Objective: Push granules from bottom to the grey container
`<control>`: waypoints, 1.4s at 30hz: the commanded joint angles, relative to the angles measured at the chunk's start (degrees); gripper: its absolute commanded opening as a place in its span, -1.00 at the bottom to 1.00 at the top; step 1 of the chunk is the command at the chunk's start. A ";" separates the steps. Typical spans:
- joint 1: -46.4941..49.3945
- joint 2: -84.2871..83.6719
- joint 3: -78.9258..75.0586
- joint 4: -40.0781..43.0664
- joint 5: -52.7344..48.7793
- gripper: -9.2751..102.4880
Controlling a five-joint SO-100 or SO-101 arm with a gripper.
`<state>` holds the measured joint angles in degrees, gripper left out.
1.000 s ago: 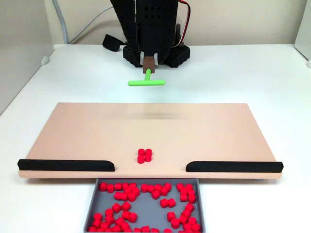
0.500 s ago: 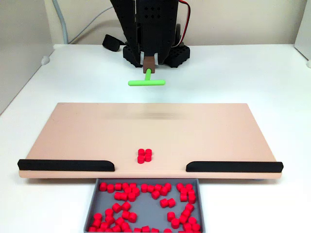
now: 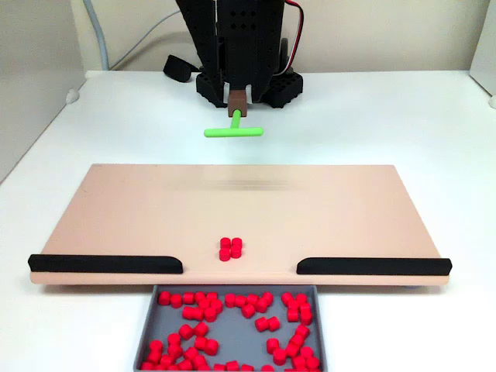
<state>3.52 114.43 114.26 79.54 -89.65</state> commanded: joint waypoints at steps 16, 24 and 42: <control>1.05 1.58 -0.79 -0.35 -1.76 -0.84; 0.26 1.23 -0.70 -0.35 -0.70 -0.84; 1.58 -2.55 -0.88 -0.35 -2.64 -0.84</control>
<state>4.31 111.97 114.26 79.54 -91.41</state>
